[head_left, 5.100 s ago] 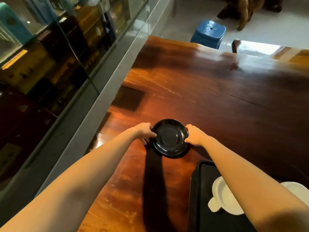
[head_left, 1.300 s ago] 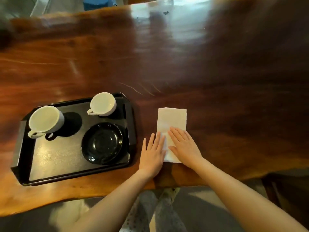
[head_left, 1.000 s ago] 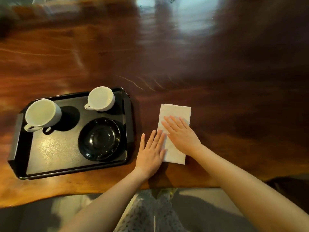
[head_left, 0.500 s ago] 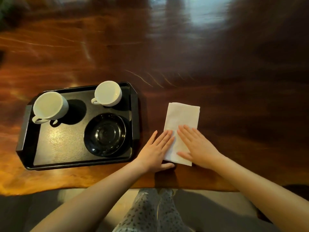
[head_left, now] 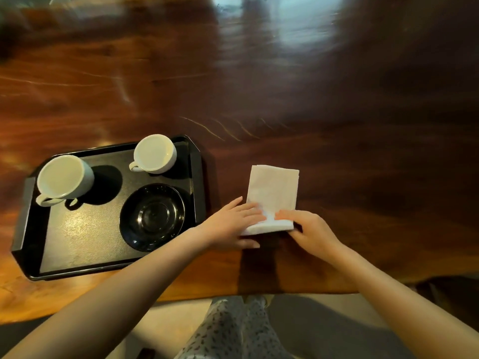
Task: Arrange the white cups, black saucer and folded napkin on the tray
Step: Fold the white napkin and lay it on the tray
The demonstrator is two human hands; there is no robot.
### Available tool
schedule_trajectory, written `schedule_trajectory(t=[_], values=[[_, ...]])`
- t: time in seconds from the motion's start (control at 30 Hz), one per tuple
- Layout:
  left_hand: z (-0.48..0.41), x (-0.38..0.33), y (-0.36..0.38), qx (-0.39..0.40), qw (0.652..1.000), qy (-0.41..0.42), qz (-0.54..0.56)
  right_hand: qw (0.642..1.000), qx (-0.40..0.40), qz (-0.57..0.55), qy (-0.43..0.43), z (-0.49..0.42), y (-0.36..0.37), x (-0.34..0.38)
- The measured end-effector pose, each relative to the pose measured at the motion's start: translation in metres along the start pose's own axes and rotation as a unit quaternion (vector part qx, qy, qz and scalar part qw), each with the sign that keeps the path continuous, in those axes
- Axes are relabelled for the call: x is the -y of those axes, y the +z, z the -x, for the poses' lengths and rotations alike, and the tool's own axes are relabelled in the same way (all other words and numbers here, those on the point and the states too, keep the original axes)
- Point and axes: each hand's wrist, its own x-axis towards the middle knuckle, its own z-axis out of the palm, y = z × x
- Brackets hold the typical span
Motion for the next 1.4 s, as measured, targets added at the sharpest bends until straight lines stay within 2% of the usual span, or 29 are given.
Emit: schedule_trajectory(t=[0.07,0.13,0.2,0.27,0.37,0.5,0.6,0.73,0.77,0.83,0.87,0.93,0.97,1.03,1.27,1.4], values=[[-0.001,0.003,-0.003,-0.049,0.990,-0.021,0.128,0.997,0.003,-0.070,0.037,-0.006,-0.006,0.000],[-0.004,0.003,-0.004,-0.131,0.962,-0.070,0.227,0.988,-0.002,-0.138,0.076,-0.012,-0.009,-0.001],[-0.013,0.000,-0.006,-0.180,0.917,-0.134,0.329,0.977,-0.048,-0.177,0.111,-0.018,-0.012,-0.002],[-0.028,-0.004,-0.007,-0.228,0.869,-0.194,0.394,0.970,-0.100,-0.169,0.141,-0.026,-0.012,-0.003],[-0.056,-0.009,-0.006,-0.296,0.830,-0.268,0.389,0.960,-0.159,-0.149,0.177,-0.037,-0.006,0.001],[-0.082,-0.016,0.003,-0.352,0.801,-0.339,0.346,0.942,-0.228,-0.105,0.224,-0.048,0.005,0.011],[-0.091,-0.020,0.009,-0.362,0.813,-0.350,0.292,0.926,-0.269,-0.038,0.263,-0.056,0.012,0.020],[-0.091,-0.021,0.018,-0.369,0.870,-0.302,0.127,0.900,-0.286,0.102,0.313,-0.066,0.020,0.022],[-0.092,-0.019,0.020,-0.367,0.877,-0.299,0.084,0.899,-0.294,0.126,0.298,-0.067,0.021,0.021],[-0.092,-0.014,0.023,-0.334,0.897,-0.289,0.013,0.914,-0.301,0.171,0.211,-0.071,0.023,0.015],[-0.092,-0.010,0.025,-0.307,0.911,-0.276,-0.012,0.928,-0.275,0.199,0.152,-0.073,0.024,0.011],[-0.092,-0.002,0.030,-0.255,0.929,-0.264,-0.041,0.947,-0.171,0.264,0.057,-0.078,0.025,0.001],[-0.092,0.001,0.032,-0.239,0.932,-0.269,-0.047,0.951,-0.124,0.280,0.036,-0.081,0.025,-0.005],[-0.092,0.005,0.035,-0.223,0.931,-0.284,-0.056,0.956,-0.080,0.282,0.025,-0.083,0.023,-0.018],[-0.093,0.004,0.030,-0.200,0.935,-0.292,-0.040,0.940,-0.045,0.337,0.011,-0.066,0.005,-0.051],[-0.091,0.004,0.023,-0.193,0.935,-0.287,-0.075,0.938,-0.033,0.346,0.000,-0.058,-0.005,-0.059]])
